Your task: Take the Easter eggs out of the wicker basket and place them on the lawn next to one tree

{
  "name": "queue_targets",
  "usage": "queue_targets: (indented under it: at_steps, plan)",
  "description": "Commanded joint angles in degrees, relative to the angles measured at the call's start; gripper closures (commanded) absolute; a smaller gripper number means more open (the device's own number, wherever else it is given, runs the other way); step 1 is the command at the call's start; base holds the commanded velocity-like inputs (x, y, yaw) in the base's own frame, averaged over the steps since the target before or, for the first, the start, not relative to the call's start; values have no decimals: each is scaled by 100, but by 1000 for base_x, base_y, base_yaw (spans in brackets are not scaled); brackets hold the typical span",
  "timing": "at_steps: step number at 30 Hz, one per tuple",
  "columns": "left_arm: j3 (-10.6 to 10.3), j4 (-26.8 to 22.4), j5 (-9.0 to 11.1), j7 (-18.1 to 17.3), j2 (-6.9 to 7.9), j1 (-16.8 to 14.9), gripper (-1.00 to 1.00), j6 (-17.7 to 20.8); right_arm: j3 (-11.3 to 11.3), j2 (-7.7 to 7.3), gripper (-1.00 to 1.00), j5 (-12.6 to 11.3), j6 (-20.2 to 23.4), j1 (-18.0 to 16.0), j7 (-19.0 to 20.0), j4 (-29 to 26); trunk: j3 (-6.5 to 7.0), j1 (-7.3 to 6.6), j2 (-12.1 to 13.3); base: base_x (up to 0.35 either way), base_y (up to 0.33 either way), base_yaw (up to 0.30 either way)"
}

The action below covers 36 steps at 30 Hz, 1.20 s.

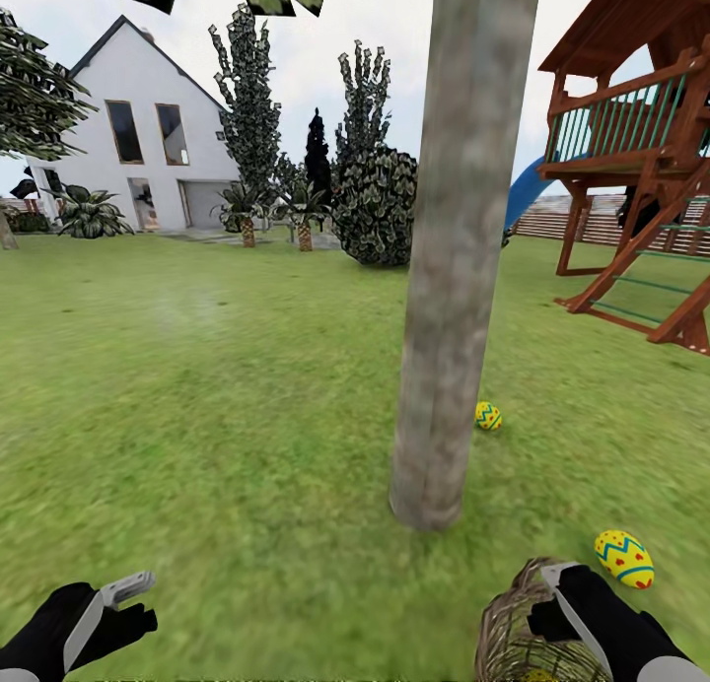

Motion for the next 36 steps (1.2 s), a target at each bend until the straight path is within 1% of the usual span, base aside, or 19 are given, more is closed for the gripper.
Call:
queue_targets:
  at_steps: [1, 24, 36]
  plan:
    - [18, -5, 37, 3, -2, -2, -100, 33, 38, -7, -100, -32, 25, -4, -7, -8, -25, 21, -44, 0, 0, 0]
    - [15, 7, 35, 3, -65, -5, -100, 29, 39, -6, -100, -14, 25, -4, -7, -8, -438, 527, -967, 0, 0, 0]
    - [15, 7, 38, 3, -69, -4, -100, 29, 39, -4, -100, -7, 25, -4, -7, -8, -702, 564, -995, 0, 0, 0]
